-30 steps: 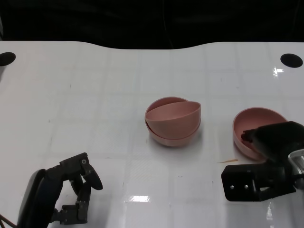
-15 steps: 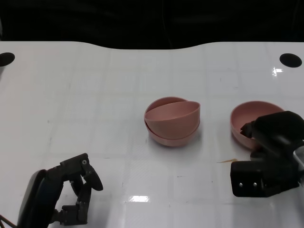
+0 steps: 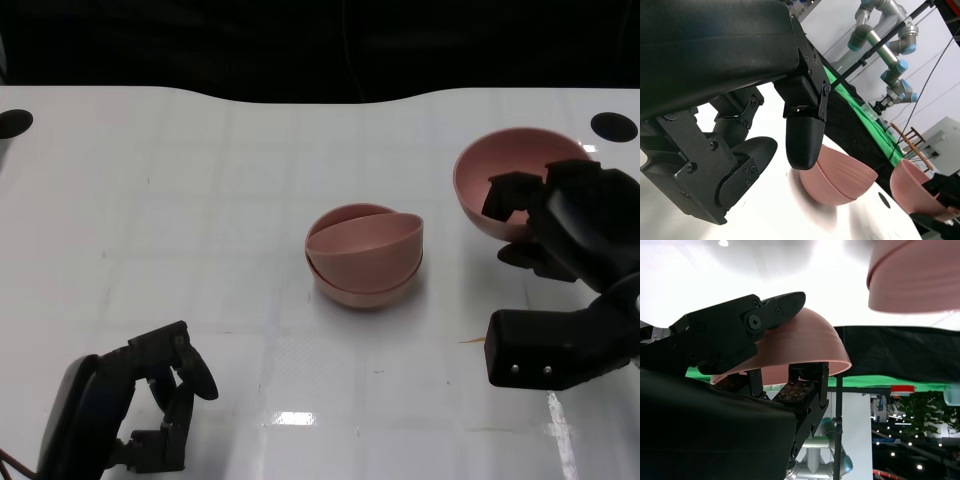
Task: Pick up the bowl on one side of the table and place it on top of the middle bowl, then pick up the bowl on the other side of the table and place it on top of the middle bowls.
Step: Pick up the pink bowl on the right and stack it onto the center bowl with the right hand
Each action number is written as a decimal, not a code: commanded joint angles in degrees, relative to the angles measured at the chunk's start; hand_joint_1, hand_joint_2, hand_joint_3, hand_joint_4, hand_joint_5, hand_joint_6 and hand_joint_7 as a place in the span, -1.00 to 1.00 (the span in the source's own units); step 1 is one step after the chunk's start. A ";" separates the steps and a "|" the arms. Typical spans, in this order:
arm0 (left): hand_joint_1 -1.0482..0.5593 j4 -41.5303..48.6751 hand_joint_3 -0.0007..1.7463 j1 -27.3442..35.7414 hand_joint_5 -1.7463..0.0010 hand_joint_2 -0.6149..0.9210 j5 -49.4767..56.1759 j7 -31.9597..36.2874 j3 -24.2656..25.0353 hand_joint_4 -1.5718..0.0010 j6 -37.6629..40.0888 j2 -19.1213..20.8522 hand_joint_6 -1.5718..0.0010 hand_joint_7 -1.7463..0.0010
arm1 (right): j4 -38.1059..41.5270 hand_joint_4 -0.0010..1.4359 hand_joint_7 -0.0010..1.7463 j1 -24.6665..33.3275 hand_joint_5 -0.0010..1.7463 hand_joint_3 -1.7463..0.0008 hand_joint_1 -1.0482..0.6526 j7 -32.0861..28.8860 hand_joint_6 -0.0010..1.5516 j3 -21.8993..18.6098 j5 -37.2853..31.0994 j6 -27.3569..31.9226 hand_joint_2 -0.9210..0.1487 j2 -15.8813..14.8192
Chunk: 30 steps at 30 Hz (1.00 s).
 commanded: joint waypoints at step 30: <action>0.27 -1.47 0.77 0.43 -0.96 0.16 1.68 0.14 -0.31 -0.14 2.63 0.31 -0.03 -0.77 | 13.99 0.26 0.66 -17.63 1.00 -0.40 0.11 16.92 0.07 3.07 16.33 -10.87 0.09 12.43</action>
